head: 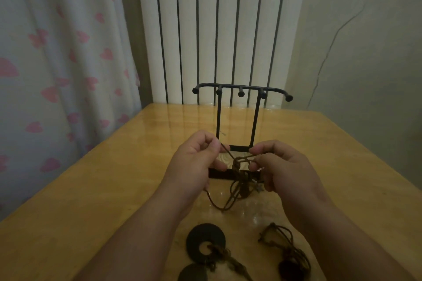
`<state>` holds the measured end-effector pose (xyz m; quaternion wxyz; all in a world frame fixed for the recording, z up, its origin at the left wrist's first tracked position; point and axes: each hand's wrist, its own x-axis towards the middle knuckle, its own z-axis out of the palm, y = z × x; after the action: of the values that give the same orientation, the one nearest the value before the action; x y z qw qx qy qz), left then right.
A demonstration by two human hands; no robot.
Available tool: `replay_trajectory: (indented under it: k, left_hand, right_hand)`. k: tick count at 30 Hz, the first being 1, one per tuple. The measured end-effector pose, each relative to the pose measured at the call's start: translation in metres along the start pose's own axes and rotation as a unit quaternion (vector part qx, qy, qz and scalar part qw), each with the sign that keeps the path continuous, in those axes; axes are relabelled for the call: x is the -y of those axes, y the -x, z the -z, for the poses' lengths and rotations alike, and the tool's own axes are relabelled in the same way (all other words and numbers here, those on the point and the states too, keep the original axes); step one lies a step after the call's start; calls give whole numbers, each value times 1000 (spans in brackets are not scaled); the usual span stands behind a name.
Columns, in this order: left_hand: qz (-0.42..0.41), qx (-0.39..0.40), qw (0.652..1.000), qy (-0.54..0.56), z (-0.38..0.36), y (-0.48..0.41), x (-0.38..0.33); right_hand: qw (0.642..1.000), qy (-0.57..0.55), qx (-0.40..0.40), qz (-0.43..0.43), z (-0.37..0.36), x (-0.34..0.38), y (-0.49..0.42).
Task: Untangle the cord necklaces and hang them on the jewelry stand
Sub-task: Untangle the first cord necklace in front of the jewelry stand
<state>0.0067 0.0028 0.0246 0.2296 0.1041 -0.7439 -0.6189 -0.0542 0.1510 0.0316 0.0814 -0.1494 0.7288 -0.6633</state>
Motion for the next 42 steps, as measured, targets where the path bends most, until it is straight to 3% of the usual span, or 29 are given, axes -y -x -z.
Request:
replay_trajectory:
  k: [11,15,24,30,35,39,42]
  left_hand:
    - [36,161,979,-121,-2,4,1]
    - [6,128,983,-132,-6,5,2]
    - [66,98,992,-37,0,-2,3]
    - [73,67,993,59,2,-5,4]
    - [46,61,993,85,3,-5,5]
    - [37,37,994,93,3,-5,4]
    - [22,-8,998,63,3,-4,3]
  right_hand:
    - [999,-13,23,37,-1,1,3]
    - [998,-17,27,49,0,1,4]
    - [997,-22,-26,74,1,-2,0]
    - [993,58,19,100,1,-5,1]
    - [975,154,123,104,-6,-11,4]
    - [969,204,95,103,-10,-12,3]
    - [982,148,58,98,-4,-10,2]
